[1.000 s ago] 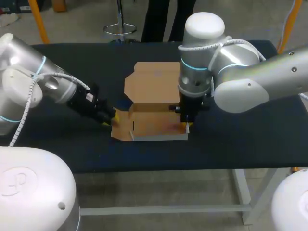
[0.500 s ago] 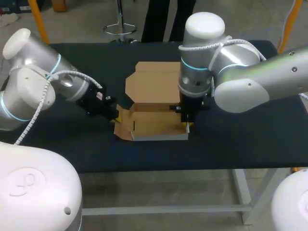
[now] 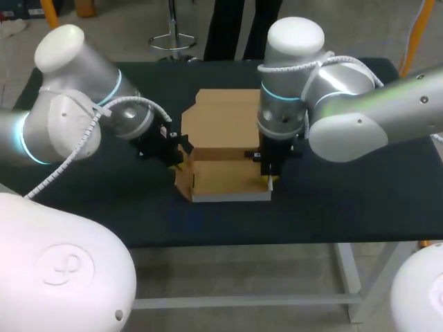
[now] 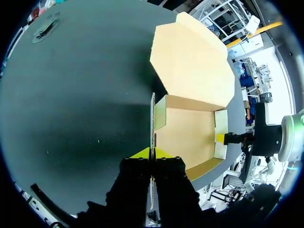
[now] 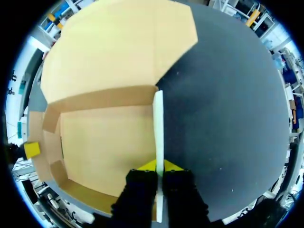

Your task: Assemble the packaging by folding the flat box into shape, placing the metal phone stand inside, and closing the box properly

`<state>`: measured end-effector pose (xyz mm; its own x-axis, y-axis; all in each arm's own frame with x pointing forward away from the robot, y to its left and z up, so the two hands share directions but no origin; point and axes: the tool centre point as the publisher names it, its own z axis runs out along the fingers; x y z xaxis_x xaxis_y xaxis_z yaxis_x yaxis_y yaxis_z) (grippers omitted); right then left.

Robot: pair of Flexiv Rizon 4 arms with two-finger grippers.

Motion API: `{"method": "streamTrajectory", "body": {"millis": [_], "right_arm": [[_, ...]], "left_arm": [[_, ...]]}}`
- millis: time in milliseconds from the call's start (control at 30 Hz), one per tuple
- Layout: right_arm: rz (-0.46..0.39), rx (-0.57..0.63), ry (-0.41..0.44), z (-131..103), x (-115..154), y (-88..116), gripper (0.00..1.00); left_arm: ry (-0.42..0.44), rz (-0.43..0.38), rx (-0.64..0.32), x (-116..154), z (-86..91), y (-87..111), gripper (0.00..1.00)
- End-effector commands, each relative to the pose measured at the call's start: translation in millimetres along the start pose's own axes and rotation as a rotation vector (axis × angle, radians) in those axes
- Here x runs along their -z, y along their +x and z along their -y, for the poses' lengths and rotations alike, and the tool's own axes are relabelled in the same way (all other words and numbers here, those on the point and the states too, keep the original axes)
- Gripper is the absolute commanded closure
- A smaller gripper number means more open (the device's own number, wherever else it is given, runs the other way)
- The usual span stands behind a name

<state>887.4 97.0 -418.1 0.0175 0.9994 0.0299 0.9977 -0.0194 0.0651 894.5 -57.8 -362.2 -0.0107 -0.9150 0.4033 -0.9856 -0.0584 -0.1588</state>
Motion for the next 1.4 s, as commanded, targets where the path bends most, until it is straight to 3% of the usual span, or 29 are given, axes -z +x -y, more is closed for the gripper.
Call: {"method": "streamTrajectory", "body": {"millis": [33,400,600,700,767,1000,1167,1333,1400], "right_arm": [[0.0,0.002,0.004,0,-1,2,1.0],[0.0,0.002,0.004,0,-1,2,1.0],[0.0,0.002,0.004,0,-1,2,1.0],[0.0,0.002,0.004,0,-1,2,1.0],[0.0,0.002,0.004,0,-1,2,1.0],[0.0,0.002,0.004,0,-1,2,1.0],[0.0,0.002,0.004,0,-1,2,1.0],[0.0,0.002,0.004,0,-1,2,1.0],[0.0,0.002,0.004,0,-1,2,1.0]], "left_arm": [[-0.005,0.165,0.0,-6,-1.0,10.0,1.0],[-0.006,0.166,-0.01,-3,-1.2,15.7,1.0],[0.01,0.101,0.006,13,-1.6,0.2,0.62],[0.018,0.056,0.015,24,-1.5,-11.9,0.51],[0.026,0.017,0.019,32,-1.3,-20.2,0.33],[0.042,-0.101,0.041,53,-0.2,-50.0,0.15],[0.04,-0.19,0.021,59,-1.4,-66.8,0.15],[0.024,-0.258,-0.001,57,-1.8,-77.0,0.52],[0.016,-0.277,-0.006,54,-1.6,-80.9,0.57]]}}
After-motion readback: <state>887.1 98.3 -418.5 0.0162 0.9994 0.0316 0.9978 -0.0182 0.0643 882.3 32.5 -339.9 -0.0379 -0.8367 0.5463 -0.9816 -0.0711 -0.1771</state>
